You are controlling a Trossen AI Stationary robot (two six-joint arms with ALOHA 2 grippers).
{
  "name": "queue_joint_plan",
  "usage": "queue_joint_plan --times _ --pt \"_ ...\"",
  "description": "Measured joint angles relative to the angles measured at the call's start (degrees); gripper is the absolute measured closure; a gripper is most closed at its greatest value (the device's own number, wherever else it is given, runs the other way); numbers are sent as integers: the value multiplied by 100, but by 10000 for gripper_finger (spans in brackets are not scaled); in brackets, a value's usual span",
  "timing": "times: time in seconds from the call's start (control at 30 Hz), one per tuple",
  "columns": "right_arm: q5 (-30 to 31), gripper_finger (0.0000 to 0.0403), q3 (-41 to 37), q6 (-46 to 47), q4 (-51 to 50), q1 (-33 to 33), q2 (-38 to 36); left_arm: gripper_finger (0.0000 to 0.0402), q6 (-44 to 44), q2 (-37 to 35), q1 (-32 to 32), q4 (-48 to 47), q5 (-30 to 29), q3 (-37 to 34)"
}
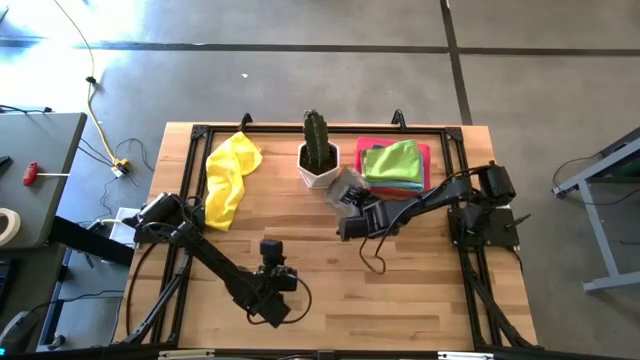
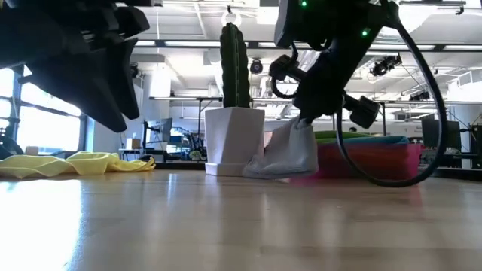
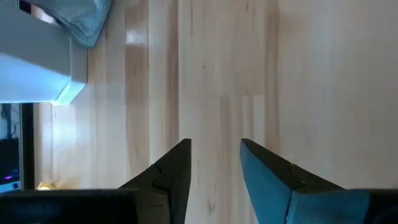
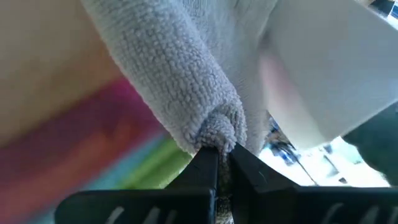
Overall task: Fold microfiber towels
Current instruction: Put the gray towel into the pink laundry bin
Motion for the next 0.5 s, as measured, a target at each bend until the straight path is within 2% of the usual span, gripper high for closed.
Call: queue_joint_plan --times 0.13,0.23,0.37,0.5 --pt "537 402 6 -359 -205 -164 -29 275 32 0 81 -21 0 0" --pt "700 402 6 -353 -478 -266 -150 275 65 2 97 -107 -142 0" --pt "657 403 6 -75 -819 -403 -518 275 198 -55 177 -259 -358 -2" --pt "185 403 9 223 -1196 -656 -1034 275 205 -58 291 -397 -429 -2"
